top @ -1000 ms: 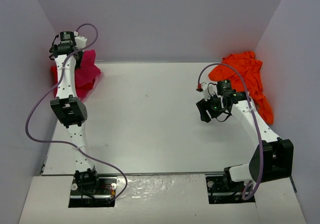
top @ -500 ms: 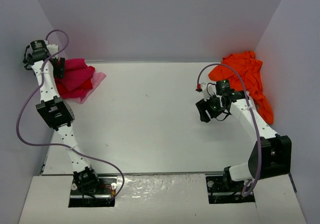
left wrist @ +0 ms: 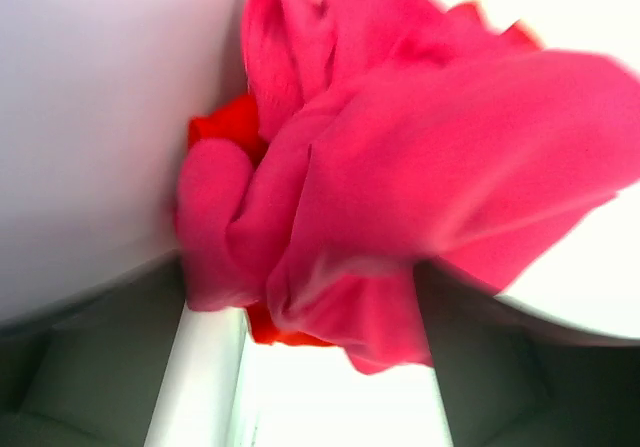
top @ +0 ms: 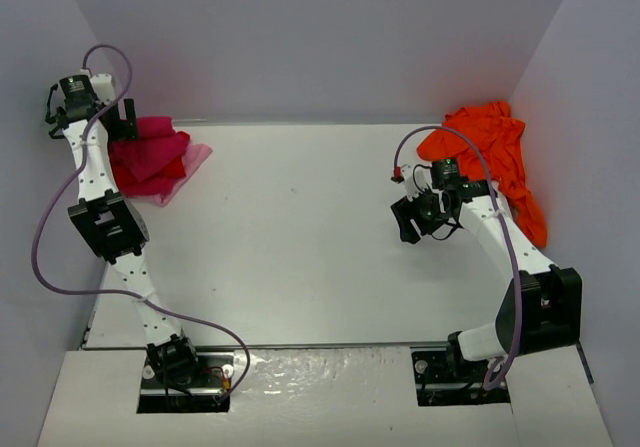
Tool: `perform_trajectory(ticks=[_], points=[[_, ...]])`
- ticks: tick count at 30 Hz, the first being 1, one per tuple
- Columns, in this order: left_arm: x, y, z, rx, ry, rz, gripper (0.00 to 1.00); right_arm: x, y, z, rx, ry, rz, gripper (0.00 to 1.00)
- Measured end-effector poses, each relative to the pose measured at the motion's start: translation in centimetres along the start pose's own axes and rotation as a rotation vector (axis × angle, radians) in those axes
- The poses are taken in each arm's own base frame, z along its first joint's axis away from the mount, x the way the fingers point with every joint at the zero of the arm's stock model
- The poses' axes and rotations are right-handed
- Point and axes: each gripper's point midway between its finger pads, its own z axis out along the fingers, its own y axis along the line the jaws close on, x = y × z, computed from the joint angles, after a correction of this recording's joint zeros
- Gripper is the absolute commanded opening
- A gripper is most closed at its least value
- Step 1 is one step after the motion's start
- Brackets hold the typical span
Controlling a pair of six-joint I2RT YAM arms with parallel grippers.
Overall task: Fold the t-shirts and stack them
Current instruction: Put the neatly folded tshirt into the corner of the board with the left arm, then smooth out wrinkles on the folded tshirt
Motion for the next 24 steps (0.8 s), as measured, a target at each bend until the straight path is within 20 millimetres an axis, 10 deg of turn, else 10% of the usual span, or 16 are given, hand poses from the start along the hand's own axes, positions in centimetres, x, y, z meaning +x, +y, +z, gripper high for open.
perform_trajectory(ticks=[6, 13, 24], points=[[-6.4, -1.5, -7.4, 0.061, -0.216, -0.044, 0.48, -0.2, -0.1, 0.1, 0.003, -0.008, -0.003, 0.61], [-11.0, -2.9, -15.2, 0.108, -0.407, -0.024, 0.09, -0.3, -0.2, 0.1, 0.005, -0.012, -0.004, 0.61], [-4.7, -8.7, -7.5, 0.277, -0.16, 0.025, 0.0, -0.5, -0.3, 0.2, 0.007, -0.017, -0.006, 0.61]])
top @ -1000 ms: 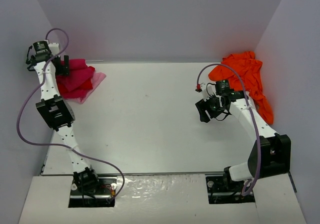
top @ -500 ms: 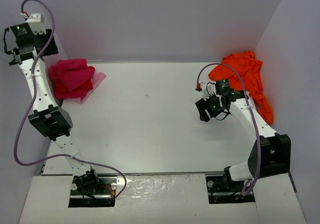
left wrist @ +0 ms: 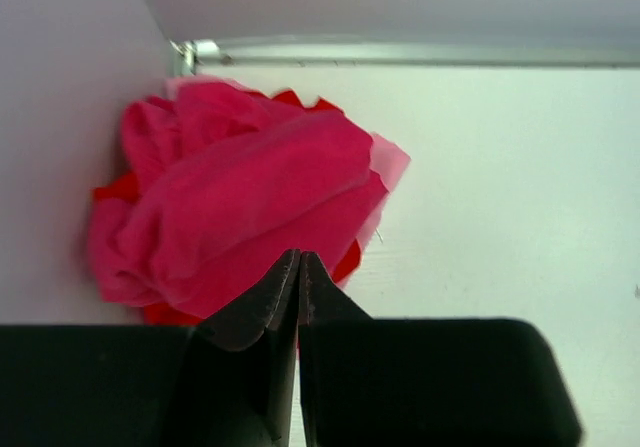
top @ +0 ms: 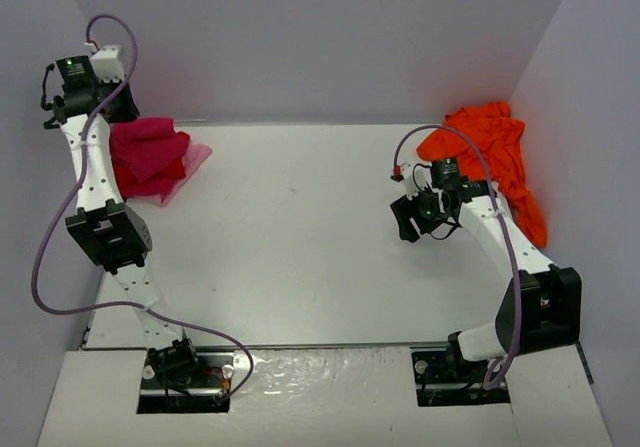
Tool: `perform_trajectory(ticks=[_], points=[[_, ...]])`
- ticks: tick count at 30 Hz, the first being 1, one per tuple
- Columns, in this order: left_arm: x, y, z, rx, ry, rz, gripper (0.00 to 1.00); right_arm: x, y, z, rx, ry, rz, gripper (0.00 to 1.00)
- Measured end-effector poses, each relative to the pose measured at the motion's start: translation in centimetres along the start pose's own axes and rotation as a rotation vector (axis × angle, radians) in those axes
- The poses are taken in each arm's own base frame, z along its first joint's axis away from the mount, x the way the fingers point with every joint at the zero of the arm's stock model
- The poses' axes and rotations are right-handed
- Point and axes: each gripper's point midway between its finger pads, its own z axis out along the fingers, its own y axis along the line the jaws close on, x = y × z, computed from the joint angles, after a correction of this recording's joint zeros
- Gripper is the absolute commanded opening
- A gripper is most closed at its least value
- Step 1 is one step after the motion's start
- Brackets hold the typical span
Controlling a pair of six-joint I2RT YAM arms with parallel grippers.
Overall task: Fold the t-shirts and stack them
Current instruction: Smooth out wrinkles on the folded tshirt
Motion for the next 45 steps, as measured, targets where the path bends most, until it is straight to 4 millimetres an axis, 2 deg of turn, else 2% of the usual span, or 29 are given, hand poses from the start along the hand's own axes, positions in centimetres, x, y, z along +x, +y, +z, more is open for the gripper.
perform_trajectory(ticks=[5, 10, 21, 24, 28, 33, 36, 40, 45], points=[[3.2, -2.2, 3.3, 0.057, 0.108, 0.02, 0.0, 0.1, -0.1, 0.3, -0.003, 0.007, 0.003, 0.61], [3.9, -3.1, 5.3, 0.069, 0.136, 0.045, 0.0, 0.1, -0.1, 0.4, -0.003, 0.008, 0.004, 0.61], [4.4, -2.3, 6.1, 0.036, 0.151, 0.064, 0.0, 0.9, -0.1, 1.3, -0.015, 0.037, 0.016, 0.61], [4.9, -1.7, 6.7, 0.014, 0.161, 0.067, 0.0, 1.0, -0.1, 1.5, -0.017, 0.042, 0.019, 0.61], [6.2, -0.6, 8.5, -0.022, 0.189, 0.065, 0.0, 1.1, -0.1, 1.7, -0.02, 0.049, 0.024, 0.61], [9.1, 0.6, 11.2, -0.053, 0.254, 0.055, 0.0, 1.2, -0.1, 1.9, -0.023, 0.054, 0.029, 0.61], [10.3, 2.0, 12.2, -0.122, 0.283, 0.058, 0.0, 1.2, -0.1, 1.9, -0.023, 0.054, 0.031, 0.61], [9.7, 3.9, 12.4, -0.245, 0.264, 0.062, 0.0, 1.2, -0.1, 1.9, -0.022, 0.054, 0.033, 0.61], [7.5, 5.7, 11.8, -0.353, 0.196, 0.076, 0.0, 1.2, -0.1, 1.9, -0.021, 0.053, 0.032, 0.61]])
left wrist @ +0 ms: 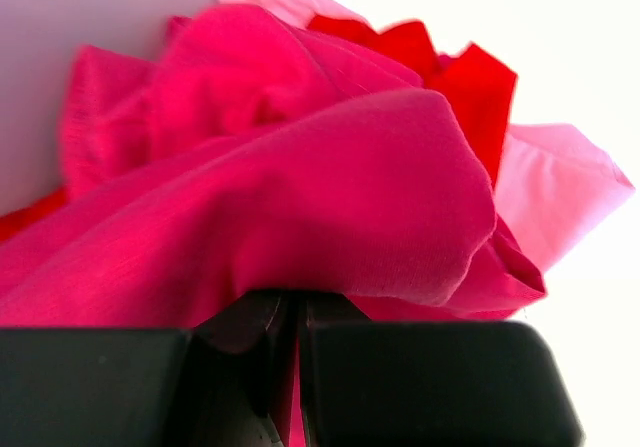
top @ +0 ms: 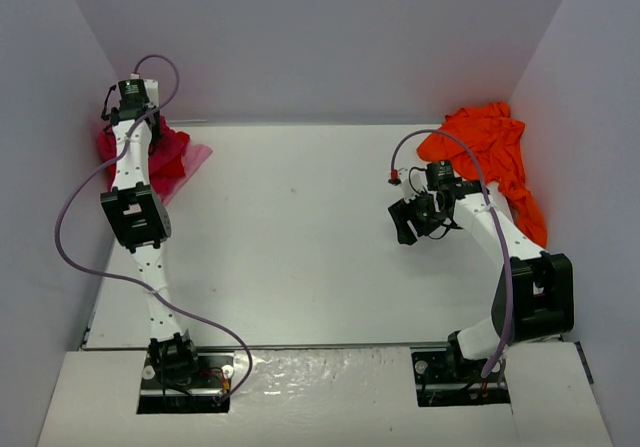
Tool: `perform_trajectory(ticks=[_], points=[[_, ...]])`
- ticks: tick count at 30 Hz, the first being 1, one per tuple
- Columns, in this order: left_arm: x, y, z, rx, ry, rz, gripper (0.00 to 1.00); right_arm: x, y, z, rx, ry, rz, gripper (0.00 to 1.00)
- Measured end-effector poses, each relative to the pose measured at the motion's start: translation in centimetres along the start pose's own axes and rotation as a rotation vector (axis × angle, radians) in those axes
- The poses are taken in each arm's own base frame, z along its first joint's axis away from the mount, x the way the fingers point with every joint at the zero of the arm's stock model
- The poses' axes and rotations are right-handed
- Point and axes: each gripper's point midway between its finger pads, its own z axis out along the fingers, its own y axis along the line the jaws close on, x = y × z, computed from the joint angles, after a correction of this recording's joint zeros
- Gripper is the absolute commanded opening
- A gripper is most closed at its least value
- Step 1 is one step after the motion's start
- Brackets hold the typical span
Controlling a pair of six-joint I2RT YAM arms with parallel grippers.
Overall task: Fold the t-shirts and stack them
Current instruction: Smooth out wrinkles on the folded tshirt
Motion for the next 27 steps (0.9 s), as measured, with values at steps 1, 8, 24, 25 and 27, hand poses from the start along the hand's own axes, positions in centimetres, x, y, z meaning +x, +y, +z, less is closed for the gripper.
perform_trajectory(ticks=[1, 8, 24, 25, 27], points=[[-0.4, 0.3, -0.2, -0.013, -0.012, -0.002, 0.0, 0.0, 0.0, 0.0, 0.002, -0.001, 0.0, 0.61], [-3.8, 2.2, -2.8, -0.078, -0.111, -0.004, 0.0, 0.0, -0.3, 0.0, 0.014, 0.001, -0.001, 0.61], [-1.6, 3.3, 1.5, -0.166, -0.053, 0.061, 0.0, -0.1, -0.6, 0.1, 0.029, -0.004, -0.003, 0.61], [-1.2, 3.3, 2.0, -0.17, -0.04, 0.066, 0.0, 0.1, -0.6, 0.2, 0.03, 0.0, -0.002, 0.61], [-0.6, 3.4, 2.5, -0.187, -0.024, 0.067, 0.02, 0.5, -0.6, 0.4, 0.034, 0.009, 0.003, 0.61]])
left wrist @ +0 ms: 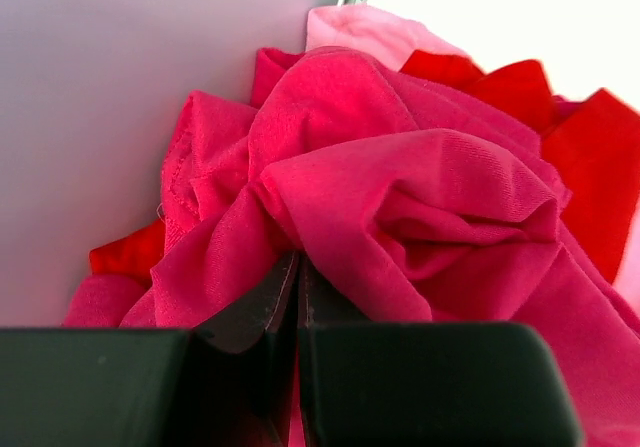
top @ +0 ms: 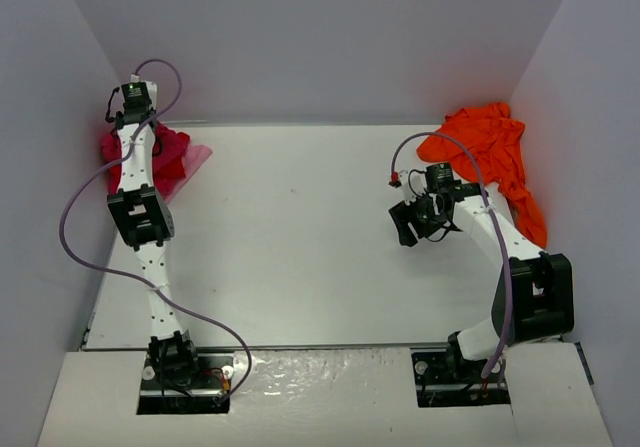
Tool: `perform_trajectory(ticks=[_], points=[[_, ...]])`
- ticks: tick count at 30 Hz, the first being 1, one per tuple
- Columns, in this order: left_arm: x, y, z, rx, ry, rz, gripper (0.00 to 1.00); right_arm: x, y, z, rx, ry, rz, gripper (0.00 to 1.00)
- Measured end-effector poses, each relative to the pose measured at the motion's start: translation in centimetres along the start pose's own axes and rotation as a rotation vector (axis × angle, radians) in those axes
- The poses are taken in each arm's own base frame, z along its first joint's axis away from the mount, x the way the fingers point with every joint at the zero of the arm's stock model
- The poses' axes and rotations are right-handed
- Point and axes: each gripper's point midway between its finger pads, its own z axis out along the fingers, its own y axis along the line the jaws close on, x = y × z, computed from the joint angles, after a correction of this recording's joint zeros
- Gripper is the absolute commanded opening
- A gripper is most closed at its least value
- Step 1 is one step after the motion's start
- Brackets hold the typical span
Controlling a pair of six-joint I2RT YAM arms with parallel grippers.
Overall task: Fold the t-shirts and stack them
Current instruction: Smooth out wrinkles on the folded tshirt
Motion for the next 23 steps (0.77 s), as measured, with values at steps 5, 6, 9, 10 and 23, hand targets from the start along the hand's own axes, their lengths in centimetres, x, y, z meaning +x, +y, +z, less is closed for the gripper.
perform_trajectory(ticks=[5, 6, 9, 10, 23], points=[[-0.3, 0.5, -0.4, -0.029, -0.003, -0.029, 0.06, 0.0, -0.3, -0.2, 0.031, -0.011, 0.015, 0.64], [-0.2, 0.5, -0.6, -0.027, 0.0, -0.036, 0.07, -0.2, -0.5, -0.3, 0.041, -0.021, 0.018, 0.65], [-0.1, 0.4, -1.7, -0.011, 0.001, -0.06, 0.08, -0.9, -1.2, -0.9, 0.092, -0.054, 0.034, 0.67], [0.1, 0.3, -2.6, 0.004, 0.013, -0.065, 0.08, -1.1, -1.5, -1.1, 0.108, -0.064, 0.039, 0.67], [-1.7, 2.7, -27.5, 0.221, -0.304, -0.192, 0.66, -5.3, -1.7, -7.4, 0.201, -0.29, 0.016, 0.67]])
